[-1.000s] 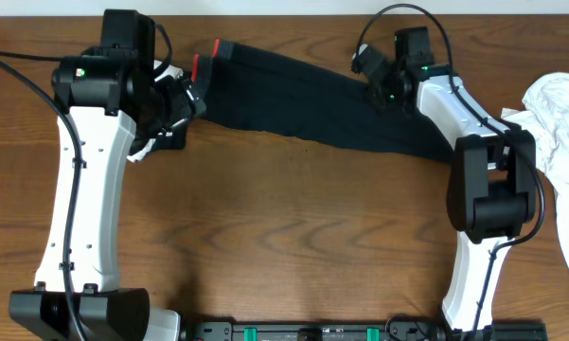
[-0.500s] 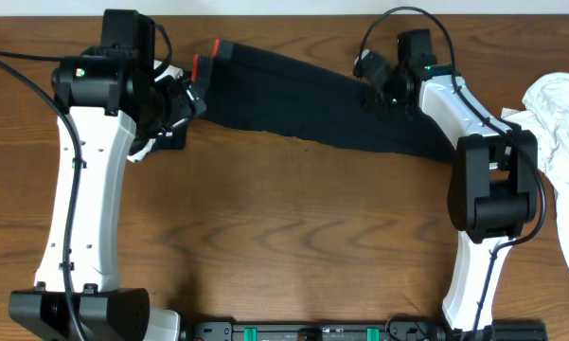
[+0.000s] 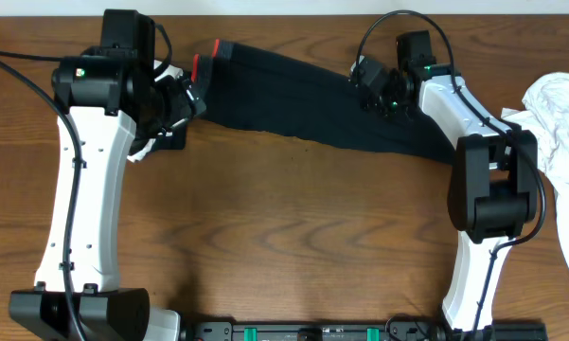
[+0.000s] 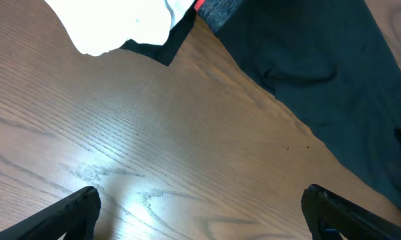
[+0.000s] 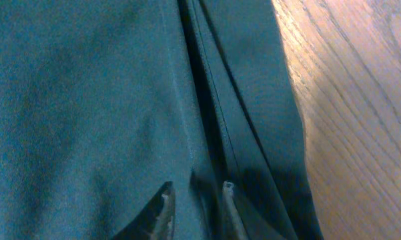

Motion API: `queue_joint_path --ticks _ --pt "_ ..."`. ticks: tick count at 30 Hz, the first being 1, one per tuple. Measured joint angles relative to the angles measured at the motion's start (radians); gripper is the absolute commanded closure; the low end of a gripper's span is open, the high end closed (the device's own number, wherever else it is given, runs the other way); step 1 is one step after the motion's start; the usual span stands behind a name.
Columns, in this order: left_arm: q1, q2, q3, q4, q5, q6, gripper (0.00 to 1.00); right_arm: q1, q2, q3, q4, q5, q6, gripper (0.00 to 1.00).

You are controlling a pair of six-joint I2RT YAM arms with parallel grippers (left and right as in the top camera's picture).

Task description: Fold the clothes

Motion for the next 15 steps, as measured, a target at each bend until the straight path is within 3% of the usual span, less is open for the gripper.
queue_joint_path --ticks 2,3,6,15 --pt "0.0 0.0 0.0 0.0 0.0 0.0 0.02 0.0 0.009 0.0 0.003 -0.002 -0.003 0.8" --pt "0.0 0.0 0.0 0.0 0.0 0.0 0.02 0.0 0.016 0.0 0.006 -0.003 -0.006 0.88" --pt "0.0 0.0 0.0 0.0 0.0 0.0 0.02 0.0 0.037 0.0 0.021 -0.003 -0.014 0.99" --pt "0.0 0.0 0.0 0.0 0.0 0.0 0.02 0.0 0.048 -0.002 0.085 0.004 0.014 0.99"
